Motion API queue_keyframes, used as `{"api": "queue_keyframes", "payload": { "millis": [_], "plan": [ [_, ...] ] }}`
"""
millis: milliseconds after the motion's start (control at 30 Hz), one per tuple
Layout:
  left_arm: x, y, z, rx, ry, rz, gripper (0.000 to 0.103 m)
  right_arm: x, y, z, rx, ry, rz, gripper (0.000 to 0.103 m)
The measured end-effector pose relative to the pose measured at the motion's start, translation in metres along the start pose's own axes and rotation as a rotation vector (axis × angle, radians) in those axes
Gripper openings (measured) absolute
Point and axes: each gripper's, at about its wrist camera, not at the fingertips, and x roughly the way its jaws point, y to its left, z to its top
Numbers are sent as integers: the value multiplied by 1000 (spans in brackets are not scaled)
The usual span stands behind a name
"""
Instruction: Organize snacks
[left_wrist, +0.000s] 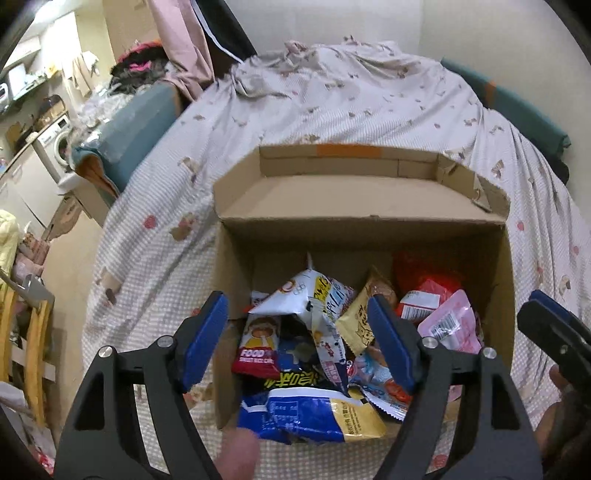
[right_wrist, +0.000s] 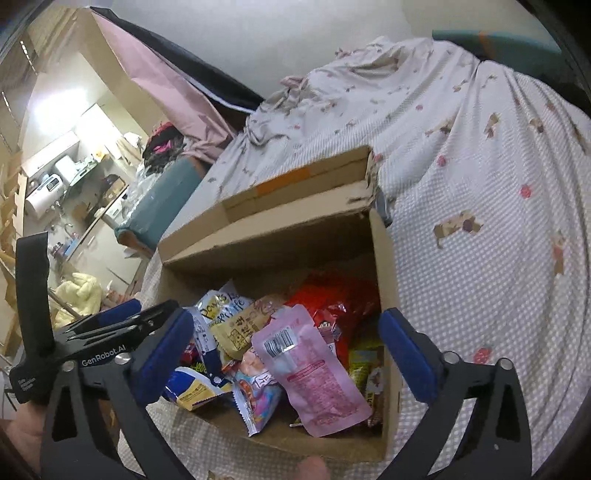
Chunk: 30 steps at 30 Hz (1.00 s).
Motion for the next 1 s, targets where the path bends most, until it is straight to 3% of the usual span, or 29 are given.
{"api": "queue_keyframes", "payload": {
  "millis": [133,200,267,433,533,1000],
  "plan": [
    [-18,7,-3,-10,-43,-16,76,-19,5,-4,-24,-37,-43,103],
    [-26,10,-8,-14,-56,-22,79,-32,10,-7,-38,-63,-64,103],
    [-36,14,-14,-28,-72,-28,90,-43,14,-9,-56,-85,-84,103],
    [-61,24,-37,-45,-100,-49,93,-68,21,-22,-85,-112,-123,103],
    [-75,30,-55,-53,-111,-51,102,-82,25,-33,-91,-120,-131,103],
    [-129,56,-120,-111,-176,-47,103,-123,50,-82,-169,-136,-190,103]
  ]
}}
